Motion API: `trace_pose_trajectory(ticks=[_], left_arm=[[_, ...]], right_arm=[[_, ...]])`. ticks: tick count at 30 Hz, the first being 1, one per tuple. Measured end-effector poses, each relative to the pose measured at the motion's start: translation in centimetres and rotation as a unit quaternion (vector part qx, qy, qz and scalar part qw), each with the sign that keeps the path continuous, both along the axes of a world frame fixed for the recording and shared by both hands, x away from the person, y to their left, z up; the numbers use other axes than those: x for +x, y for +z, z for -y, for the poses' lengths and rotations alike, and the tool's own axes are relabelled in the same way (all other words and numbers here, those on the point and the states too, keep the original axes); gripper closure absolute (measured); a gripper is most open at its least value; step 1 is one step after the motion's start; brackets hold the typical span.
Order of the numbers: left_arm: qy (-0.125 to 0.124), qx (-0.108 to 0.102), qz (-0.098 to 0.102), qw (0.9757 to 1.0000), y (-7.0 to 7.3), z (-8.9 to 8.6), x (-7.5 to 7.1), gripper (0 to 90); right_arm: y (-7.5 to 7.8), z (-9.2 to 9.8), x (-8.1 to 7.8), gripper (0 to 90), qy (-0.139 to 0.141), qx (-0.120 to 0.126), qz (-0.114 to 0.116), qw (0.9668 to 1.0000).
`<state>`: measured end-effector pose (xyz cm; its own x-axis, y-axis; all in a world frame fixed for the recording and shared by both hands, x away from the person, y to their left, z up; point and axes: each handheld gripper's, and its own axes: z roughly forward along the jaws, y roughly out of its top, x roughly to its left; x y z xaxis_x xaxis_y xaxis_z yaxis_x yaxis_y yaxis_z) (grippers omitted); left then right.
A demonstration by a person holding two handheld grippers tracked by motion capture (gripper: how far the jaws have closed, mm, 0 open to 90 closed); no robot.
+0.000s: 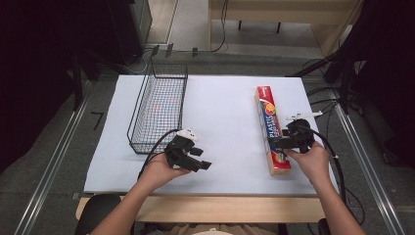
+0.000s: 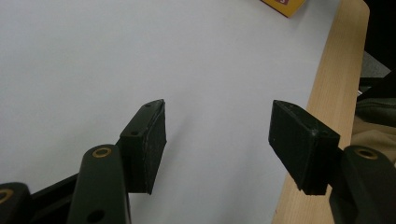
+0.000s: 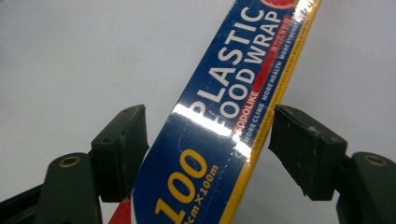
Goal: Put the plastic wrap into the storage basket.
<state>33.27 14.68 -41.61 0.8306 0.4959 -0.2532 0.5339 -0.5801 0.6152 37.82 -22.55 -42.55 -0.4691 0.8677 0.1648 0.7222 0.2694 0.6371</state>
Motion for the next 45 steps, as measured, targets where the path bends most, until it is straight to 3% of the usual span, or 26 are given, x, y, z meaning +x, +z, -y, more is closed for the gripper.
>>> trace_pose_trajectory(ticks=[3,8,16,20,24,29,36,45], left_arm=[[0.0,0.0,0.0,1.0,0.0,0.0,0.0,37.0],[0.003,0.002,-0.001,1.0,0.0,-0.1,0.1,36.6],[0.003,0.004,-0.004,1.0,-0.1,-0.3,0.2,36.4],[0.001,0.007,-0.006,1.0,-0.2,-0.2,0.2,36.4],[-0.003,0.008,-0.007,0.9999,-0.3,-0.1,0.2,36.4],[-0.002,0.011,-0.01,0.9999,-0.4,-0.1,0.2,36.1],[-0.003,0.012,-0.015,0.9998,-0.5,0.0,0.2,36.1],[-0.006,0.016,-0.016,0.9997,-0.6,-0.2,0.4,36.2]], right_arm=[[0.6,0.0,0.6,30.4,-0.008,-0.015,0.0,0.9999],[1.1,-0.3,2.1,27.6,-0.028,-0.011,-0.039,0.9988],[-0.6,-1.8,4.3,22.4,-0.034,-0.049,-0.083,0.9948],[-0.9,-2.3,4.9,23.0,-0.04,-0.057,-0.083,0.9941],[-1.5,-2.4,5.9,21.8,-0.05,-0.053,-0.103,0.992],[-2.6,-3.6,7.0,21.3,-0.058,-0.099,-0.113,0.987],[-2.8,-3.4,7.6,25.3,-0.073,-0.085,-0.133,0.9847],[-2.1,-3.4,7.7,35.1,-0.088,-0.101,-0.133,0.982]])
